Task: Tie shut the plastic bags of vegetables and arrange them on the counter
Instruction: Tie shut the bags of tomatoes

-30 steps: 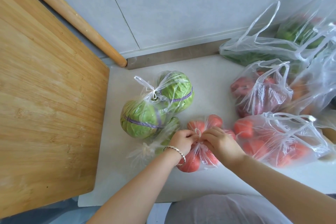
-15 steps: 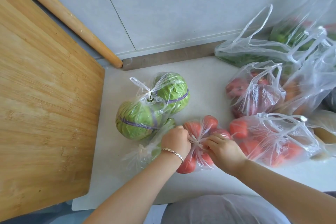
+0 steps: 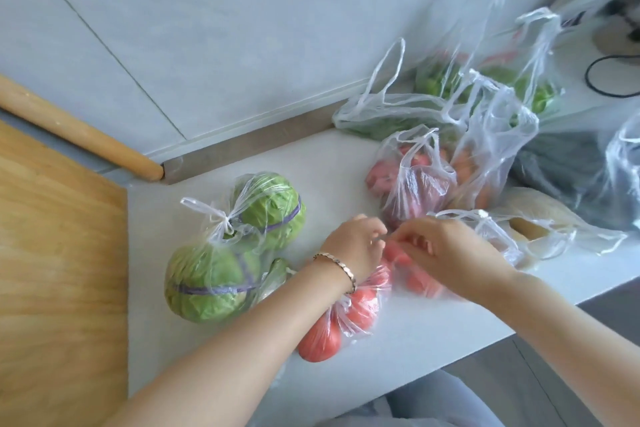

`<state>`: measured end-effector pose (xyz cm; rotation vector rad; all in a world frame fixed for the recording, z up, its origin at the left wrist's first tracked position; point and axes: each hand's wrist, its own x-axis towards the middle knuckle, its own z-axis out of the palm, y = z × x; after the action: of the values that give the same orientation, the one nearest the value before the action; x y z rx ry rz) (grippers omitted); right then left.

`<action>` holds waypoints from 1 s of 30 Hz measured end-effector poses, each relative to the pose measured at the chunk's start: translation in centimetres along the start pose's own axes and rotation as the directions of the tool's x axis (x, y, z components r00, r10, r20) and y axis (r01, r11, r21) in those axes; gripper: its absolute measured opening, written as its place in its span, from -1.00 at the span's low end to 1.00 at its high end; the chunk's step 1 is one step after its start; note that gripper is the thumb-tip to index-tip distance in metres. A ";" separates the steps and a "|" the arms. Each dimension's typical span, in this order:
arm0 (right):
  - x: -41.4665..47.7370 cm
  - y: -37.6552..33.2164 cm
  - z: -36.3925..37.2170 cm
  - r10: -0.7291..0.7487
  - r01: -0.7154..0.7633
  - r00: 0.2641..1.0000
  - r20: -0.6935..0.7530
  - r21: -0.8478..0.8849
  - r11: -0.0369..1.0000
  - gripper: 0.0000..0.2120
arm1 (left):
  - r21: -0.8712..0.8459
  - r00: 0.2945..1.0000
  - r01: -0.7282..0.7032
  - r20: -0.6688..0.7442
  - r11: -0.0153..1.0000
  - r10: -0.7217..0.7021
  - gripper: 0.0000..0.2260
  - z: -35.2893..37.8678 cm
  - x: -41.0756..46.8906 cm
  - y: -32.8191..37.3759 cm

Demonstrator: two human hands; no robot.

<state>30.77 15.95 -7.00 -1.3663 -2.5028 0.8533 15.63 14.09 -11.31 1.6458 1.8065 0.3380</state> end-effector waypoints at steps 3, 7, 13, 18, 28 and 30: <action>-2.0 1.7 -2.8 0.060 -0.074 0.935 -0.350 -0.025 0.997 -0.92 | -0.007 0.986 -0.154 0.058 0.988 0.154 -0.74 1.7 0.9 2.7; -3.1 6.3 -4.0 0.142 -0.213 0.927 -0.347 -0.176 0.961 -0.52 | 0.027 0.958 -0.286 0.005 0.958 0.286 -0.68 4.0 1.5 5.7; -1.8 10.2 -4.7 0.251 -0.160 0.950 0.184 -0.403 0.901 -0.62 | -0.031 0.986 -0.124 -0.116 0.992 0.120 -0.80 5.4 3.2 8.5; 0.1 11.9 -5.7 0.188 -0.101 0.958 0.219 -0.356 0.929 -0.79 | -0.641 0.886 0.148 -0.253 0.753 -0.389 -0.74 3.4 3.1 10.4; -0.2 14.6 -8.9 0.000 -0.141 0.985 0.170 0.818 0.558 -0.70 | -0.945 0.784 -0.203 -0.315 0.258 -0.535 -0.90 4.5 -1.4 9.9; -0.2 15.4 -8.2 -0.036 -0.155 0.982 0.186 0.895 0.418 -0.60 | -0.936 0.819 -0.228 -0.333 0.269 -0.467 -0.81 5.5 -1.4 10.0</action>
<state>45.24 25.50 -8.73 -0.9435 -1.4822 2.0173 26.83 13.21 -9.07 0.4378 1.4491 1.6589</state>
